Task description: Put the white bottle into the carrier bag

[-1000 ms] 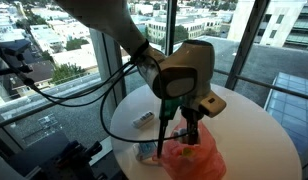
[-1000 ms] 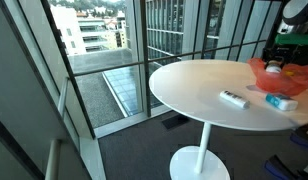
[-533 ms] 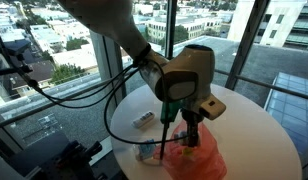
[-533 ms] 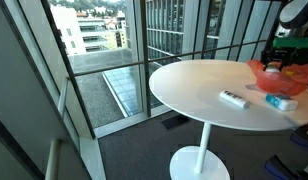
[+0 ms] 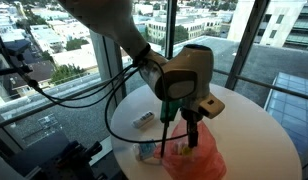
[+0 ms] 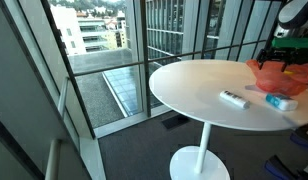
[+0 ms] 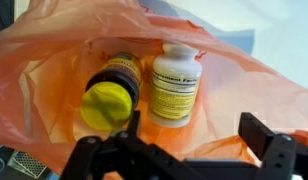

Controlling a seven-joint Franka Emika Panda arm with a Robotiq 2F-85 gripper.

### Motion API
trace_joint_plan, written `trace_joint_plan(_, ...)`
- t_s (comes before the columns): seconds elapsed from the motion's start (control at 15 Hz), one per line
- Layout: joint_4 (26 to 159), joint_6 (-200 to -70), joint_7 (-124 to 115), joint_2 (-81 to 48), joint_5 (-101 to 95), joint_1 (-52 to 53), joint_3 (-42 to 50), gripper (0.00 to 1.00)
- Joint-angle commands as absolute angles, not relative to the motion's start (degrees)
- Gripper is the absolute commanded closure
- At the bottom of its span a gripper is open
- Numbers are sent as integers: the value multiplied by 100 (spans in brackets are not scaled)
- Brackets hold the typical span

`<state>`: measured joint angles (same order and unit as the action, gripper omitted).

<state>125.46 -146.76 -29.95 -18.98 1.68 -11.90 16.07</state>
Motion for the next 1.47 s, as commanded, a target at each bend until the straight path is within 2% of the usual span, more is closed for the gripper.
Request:
trace_joint_plan(0.0, 12529, -14397, -2819, -1683, 178, -1074, 1669, 0)
trace_joint_plan(0.67, 12801, -13300, -2412, -688, -152, -836, 1490, 0)
trace_joint_plan(1.4, 12866, -12178, -974, 163, -212, -714, 868, 0)
